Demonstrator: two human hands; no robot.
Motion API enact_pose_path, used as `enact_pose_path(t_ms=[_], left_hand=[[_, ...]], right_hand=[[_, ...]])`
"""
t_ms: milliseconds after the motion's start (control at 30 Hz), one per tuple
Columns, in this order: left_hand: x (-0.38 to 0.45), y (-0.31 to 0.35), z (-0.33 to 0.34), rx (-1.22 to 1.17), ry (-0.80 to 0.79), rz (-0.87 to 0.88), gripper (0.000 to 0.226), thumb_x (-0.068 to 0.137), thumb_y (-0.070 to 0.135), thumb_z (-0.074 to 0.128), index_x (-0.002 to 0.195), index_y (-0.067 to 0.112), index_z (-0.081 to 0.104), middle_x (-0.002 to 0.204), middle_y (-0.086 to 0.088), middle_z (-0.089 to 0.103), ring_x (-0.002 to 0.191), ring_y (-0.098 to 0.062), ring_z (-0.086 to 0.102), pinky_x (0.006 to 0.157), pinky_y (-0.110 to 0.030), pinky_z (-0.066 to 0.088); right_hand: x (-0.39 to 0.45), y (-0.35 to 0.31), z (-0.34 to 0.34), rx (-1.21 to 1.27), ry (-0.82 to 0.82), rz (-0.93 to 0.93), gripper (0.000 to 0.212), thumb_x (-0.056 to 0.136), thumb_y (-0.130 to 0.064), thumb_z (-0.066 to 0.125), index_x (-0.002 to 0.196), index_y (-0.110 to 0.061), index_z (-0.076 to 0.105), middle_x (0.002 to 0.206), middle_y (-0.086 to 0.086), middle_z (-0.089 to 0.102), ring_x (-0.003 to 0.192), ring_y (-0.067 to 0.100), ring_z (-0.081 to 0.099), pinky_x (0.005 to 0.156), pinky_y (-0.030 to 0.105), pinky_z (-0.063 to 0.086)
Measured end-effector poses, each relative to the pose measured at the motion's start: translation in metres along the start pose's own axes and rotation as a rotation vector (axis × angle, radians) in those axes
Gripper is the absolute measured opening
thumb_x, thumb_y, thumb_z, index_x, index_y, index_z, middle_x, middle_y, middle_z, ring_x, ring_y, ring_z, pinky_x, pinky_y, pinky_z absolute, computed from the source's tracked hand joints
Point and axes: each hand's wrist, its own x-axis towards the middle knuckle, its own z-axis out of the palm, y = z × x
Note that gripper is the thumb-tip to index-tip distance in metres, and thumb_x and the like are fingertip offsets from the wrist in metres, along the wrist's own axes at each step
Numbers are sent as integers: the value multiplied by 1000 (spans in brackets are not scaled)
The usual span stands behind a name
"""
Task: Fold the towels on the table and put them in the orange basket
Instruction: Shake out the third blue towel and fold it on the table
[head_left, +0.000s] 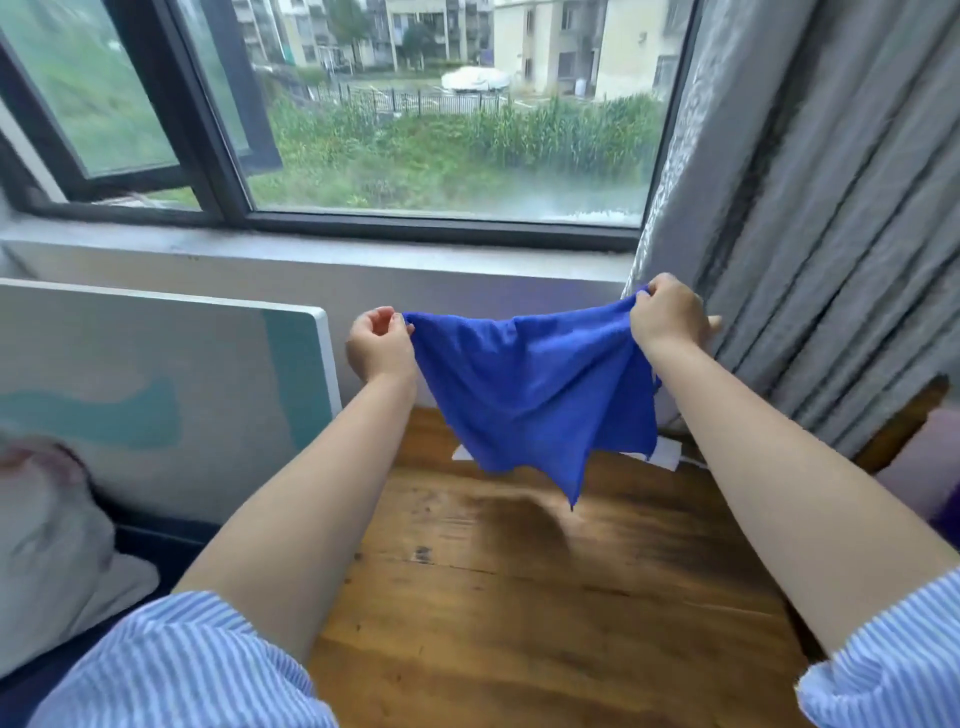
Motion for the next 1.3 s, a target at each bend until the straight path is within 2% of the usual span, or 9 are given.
enact_pose_path(t_ms=[233,433,633,833,1033,1133,1200,1233,1300], left_hand=[[5,-35,-49,455,-235,-38,26,81,1,50,61,16,54,67,-7,58,76,-25,58,77,-33,52],[-47,-109,-94,1328,-748,-7,28,82,3,47,99,8,68,111,-13,66,107,-28,59,85,-28,46],[-97,-185,-142,1755,-1167,-179,34,87,6,44,119,4,57,126,-15,57,116,-30,55,94,-34,45],[-121,-217,-173,2032,-1428,-299,29,91,12,34,112,10,55,129,-10,52,121,-28,51,100,-35,41],[-134,-227,-189,2175,-1693,-336,29,86,6,37,58,14,36,67,-4,38,70,-25,40,67,-31,37],[-142,-227,-191,2171,-1874,-523,22,91,14,46,75,6,58,74,-7,56,60,-18,44,67,-29,37],[-142,-227,-186,2123,-1860,-598,25,94,21,45,107,5,58,92,-7,62,72,-19,49,66,-25,41],[-140,-229,-183,2089,-1836,-548,20,96,20,42,107,9,54,95,-6,59,78,-20,47,65,-23,42],[-133,-232,-171,2028,-1732,-321,19,96,15,34,98,11,52,96,-5,54,85,-21,41,71,-26,43]], right_hand=[[-35,54,3,-298,-230,25,27,94,-15,38,111,-4,56,120,18,58,115,31,49,97,34,25],[-127,146,55,-559,-531,158,25,91,-11,38,106,-9,58,122,13,58,117,27,51,103,35,25],[-219,220,76,-773,-820,172,34,89,-8,37,121,-13,48,130,8,54,121,24,50,99,34,34],[-254,251,71,-946,-1052,-15,36,89,-7,34,118,-20,52,126,4,56,117,22,52,96,32,38],[-269,259,73,-953,-1377,-56,34,88,-5,42,117,-11,60,123,10,60,110,26,58,84,30,48],[-274,267,75,-964,-1557,19,27,87,-9,50,112,-5,60,114,10,65,80,19,60,61,26,45],[-268,267,75,-937,-1647,104,17,88,-11,51,99,-3,62,79,3,72,51,10,55,56,19,43],[-261,266,77,-934,-1669,121,16,90,-12,48,89,-4,62,64,-3,71,45,7,54,55,17,43],[-244,261,83,-930,-1611,42,23,92,-9,41,79,-6,60,85,5,74,63,13,56,60,17,47]])
